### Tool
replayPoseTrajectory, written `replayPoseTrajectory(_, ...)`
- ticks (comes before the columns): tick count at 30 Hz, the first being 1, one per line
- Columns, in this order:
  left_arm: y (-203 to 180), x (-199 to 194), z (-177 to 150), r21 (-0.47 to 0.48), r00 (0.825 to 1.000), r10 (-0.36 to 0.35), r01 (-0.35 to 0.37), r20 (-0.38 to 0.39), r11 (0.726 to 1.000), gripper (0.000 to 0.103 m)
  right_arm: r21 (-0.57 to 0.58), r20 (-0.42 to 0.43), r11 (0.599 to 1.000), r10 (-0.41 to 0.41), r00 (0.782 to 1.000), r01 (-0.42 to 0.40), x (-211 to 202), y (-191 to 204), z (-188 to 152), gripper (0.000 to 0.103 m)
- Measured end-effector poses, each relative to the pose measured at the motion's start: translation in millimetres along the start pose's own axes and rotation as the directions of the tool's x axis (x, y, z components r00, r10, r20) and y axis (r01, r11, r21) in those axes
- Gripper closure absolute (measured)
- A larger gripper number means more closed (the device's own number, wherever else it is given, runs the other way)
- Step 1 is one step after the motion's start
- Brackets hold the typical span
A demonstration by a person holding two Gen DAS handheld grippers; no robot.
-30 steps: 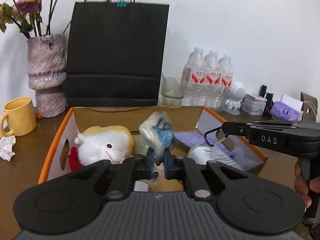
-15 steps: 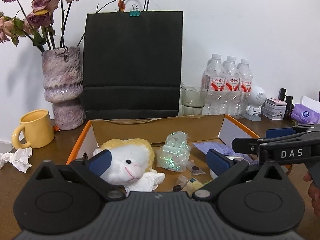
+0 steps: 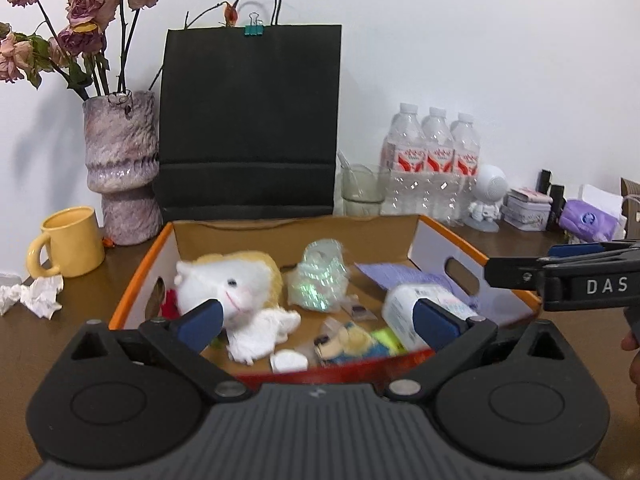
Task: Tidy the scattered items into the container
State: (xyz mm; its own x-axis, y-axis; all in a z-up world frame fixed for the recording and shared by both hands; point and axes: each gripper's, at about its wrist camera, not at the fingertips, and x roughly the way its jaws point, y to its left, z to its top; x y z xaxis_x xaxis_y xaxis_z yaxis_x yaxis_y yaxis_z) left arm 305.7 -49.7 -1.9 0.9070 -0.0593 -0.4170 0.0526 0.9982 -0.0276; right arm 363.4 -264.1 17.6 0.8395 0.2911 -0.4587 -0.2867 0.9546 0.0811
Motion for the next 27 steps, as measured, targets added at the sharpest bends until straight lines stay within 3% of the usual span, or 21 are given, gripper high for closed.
replayPoseTrajectory(6,1,-17,-15,-0.032,1.000,0.020,-0.020,-0.023,0.999,0.000,0.011,-0.044,0.999,-0.033,0.999,0.033,-19,-14,-27,0.005)
replayPoseTrajectory(12,-5,-23,-36,-0.031,0.997,0.032,-0.035,-0.071,0.999,0.001,-0.047,-0.107,0.999,-0.009,0.994,0.004,-19,-3,-54,0.008)
replayPoseTrajectory(14,-7,-21,-40,-0.031,0.995,0.028,-0.031,-0.095,0.999,0.006,-0.072,-0.121,0.997,-0.004,0.993,-0.004,-15,4,-59,0.012)
replayPoseTrajectory(21,-15,-1,-50,-0.012,0.986,0.008,-0.010,-0.169,1.000,0.040,-0.096,-0.148,0.995,0.016,0.989,-0.031,-4,13,-65,0.034)
replayPoseTrajectory(25,-22,5,-53,0.014,0.984,-0.005,0.007,-0.178,1.000,0.048,-0.104,-0.169,0.994,0.021,0.985,-0.039,4,14,-66,0.050)
replayPoseTrajectory(27,-25,9,-53,0.028,0.981,-0.011,0.017,-0.191,0.999,0.053,-0.107,-0.184,0.993,0.023,0.983,-0.044,9,14,-67,0.051)
